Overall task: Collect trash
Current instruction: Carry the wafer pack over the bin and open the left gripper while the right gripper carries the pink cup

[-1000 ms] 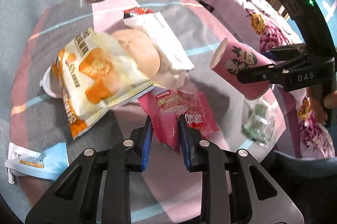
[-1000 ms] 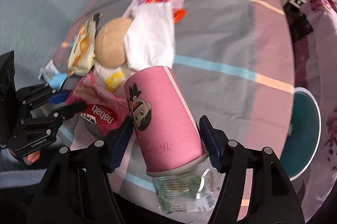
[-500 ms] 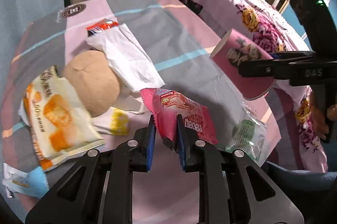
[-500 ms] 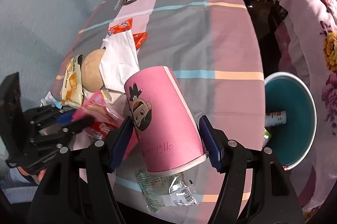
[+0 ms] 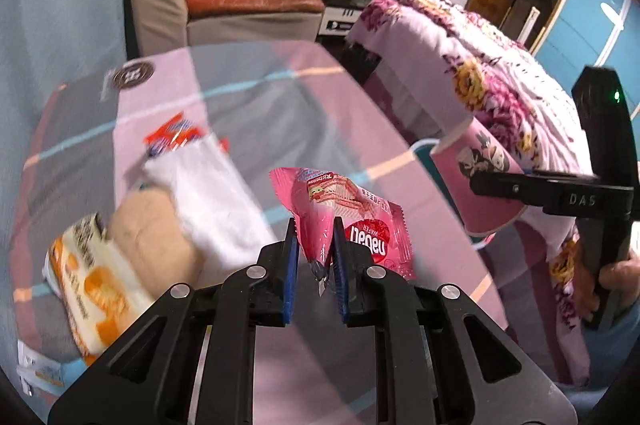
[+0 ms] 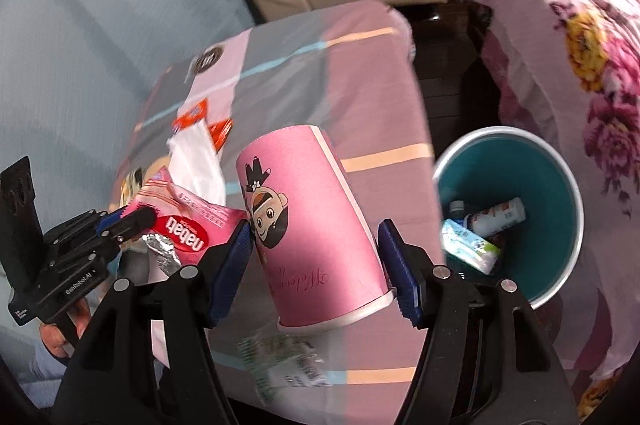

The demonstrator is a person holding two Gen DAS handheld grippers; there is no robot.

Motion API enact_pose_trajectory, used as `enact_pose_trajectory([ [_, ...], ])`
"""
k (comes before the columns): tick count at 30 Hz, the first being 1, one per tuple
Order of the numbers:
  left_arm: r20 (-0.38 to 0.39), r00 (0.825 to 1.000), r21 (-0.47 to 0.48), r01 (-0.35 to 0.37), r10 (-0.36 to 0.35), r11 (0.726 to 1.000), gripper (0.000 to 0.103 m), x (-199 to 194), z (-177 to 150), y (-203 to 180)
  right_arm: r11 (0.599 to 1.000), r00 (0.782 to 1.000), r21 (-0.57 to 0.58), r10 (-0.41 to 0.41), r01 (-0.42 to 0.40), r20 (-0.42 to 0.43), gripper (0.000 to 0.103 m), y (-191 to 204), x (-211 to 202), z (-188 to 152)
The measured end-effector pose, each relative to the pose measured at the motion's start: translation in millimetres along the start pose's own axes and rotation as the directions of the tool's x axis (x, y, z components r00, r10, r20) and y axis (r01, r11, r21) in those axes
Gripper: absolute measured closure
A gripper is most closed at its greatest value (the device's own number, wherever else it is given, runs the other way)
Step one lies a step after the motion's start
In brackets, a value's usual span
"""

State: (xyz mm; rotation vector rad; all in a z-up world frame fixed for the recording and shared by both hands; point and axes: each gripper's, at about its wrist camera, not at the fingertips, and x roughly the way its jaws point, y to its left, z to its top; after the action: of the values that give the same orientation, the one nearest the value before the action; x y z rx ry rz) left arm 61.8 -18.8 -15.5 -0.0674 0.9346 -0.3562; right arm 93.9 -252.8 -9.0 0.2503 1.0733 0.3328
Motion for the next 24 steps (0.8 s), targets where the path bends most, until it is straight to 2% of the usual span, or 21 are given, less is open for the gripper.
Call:
enact_pose_trajectory([
  [8,-0.006,0.997,0.115,0.076,-0.076,0.99,0.087,30,41,-71,0.987,0.991,0.148,-0.083,0.066,0.106,0.041,-77,-47,1],
  [15,-0.088,0.989,0.204,0.133,-0.118,0.97,0.086,82,54,-132,0.966,0.983,0.234,-0.137,0.106,0.12,0.041,-130,-60,-8],
  [24,-0.17,0.979,0.268,0.157,-0.114,0.951,0.086,130,60,-172,0.949,0.984,0.298,-0.138,0.1,0.11,0.041,-167,-50,-7],
])
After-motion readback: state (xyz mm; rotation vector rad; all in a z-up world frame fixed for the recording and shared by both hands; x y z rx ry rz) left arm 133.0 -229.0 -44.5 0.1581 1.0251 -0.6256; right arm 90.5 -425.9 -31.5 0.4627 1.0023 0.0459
